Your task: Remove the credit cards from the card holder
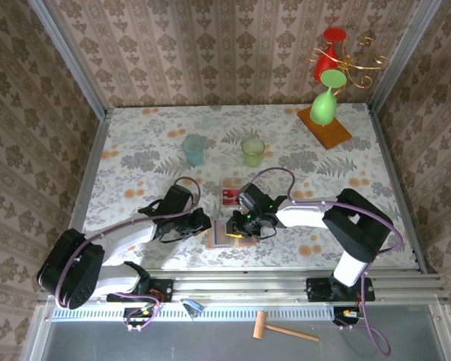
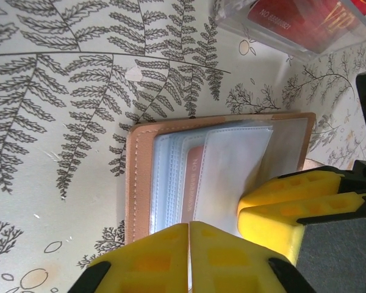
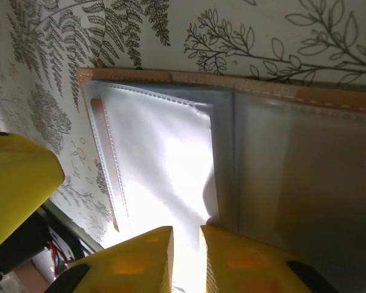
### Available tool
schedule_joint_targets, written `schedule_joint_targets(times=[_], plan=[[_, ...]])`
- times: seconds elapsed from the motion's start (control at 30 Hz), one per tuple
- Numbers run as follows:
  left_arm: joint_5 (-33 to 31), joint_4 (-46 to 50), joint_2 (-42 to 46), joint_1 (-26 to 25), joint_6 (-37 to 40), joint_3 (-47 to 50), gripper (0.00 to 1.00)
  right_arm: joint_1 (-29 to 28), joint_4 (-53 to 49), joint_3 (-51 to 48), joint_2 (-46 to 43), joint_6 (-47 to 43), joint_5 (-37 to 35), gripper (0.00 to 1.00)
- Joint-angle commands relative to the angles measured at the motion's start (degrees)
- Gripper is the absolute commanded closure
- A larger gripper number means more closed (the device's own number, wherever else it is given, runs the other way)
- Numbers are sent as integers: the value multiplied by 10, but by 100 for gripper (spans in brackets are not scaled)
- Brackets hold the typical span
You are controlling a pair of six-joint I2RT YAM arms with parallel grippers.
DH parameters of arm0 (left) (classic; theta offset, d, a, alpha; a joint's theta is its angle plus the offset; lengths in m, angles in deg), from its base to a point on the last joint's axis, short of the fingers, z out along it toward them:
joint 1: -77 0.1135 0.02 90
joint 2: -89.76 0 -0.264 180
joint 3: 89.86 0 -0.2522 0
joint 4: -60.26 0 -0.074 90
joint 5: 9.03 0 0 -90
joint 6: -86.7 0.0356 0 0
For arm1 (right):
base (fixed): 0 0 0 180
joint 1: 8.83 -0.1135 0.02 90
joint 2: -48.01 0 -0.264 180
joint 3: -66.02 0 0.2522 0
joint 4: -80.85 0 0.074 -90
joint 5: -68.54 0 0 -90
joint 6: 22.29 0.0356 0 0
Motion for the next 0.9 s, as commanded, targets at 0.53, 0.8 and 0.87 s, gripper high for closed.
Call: schedule_joint_targets(times=[0.53,0.8,0.87], plan=[[17,-32,-31,-20,-18,-24,75,31,148,-88,-24,45,45,87],[13,-34,-45,-28,-20,-31,67,39,192,-111,-20,56,60,90],[14,-37,-50,-29,-22,-33,67,42,202,-115,-17,58,66,91]])
